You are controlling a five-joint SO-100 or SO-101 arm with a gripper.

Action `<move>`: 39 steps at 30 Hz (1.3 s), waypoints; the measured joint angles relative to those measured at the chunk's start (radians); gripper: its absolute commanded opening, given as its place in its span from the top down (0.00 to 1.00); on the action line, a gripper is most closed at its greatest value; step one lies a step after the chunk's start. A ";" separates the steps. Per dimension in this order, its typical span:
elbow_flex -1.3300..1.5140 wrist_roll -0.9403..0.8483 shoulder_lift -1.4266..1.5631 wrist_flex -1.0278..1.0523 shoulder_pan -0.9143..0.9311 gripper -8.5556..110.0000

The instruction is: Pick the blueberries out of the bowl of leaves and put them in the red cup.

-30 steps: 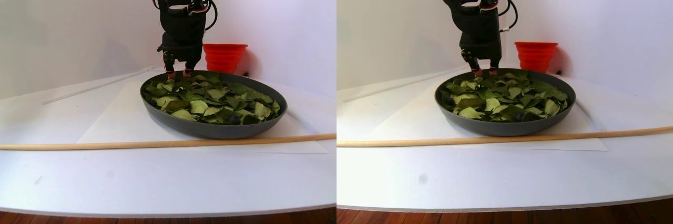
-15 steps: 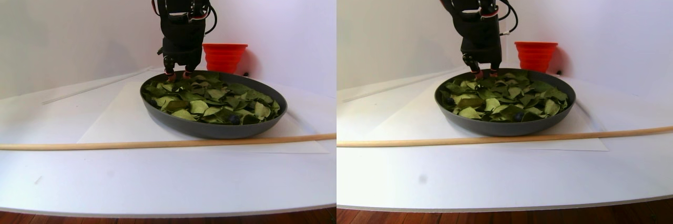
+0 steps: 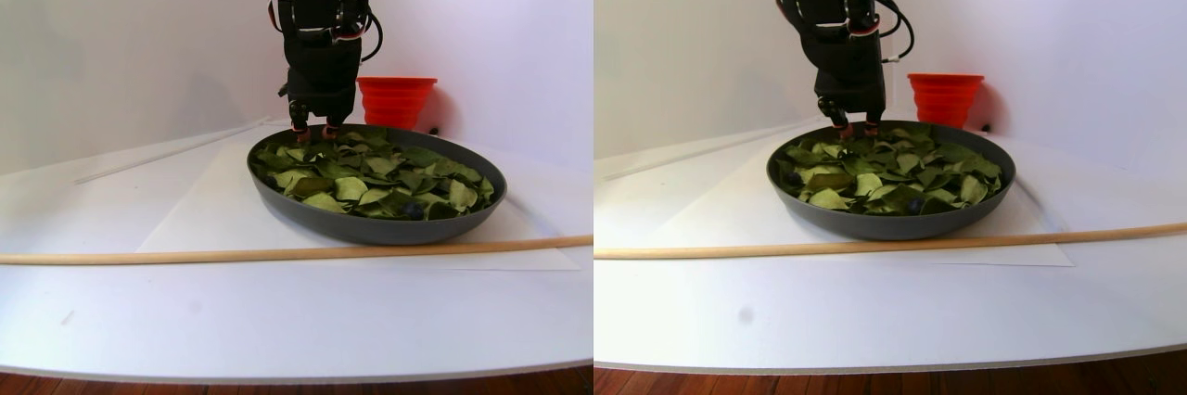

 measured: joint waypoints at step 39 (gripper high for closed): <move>-0.054 0.003 -0.097 -0.031 0.008 0.84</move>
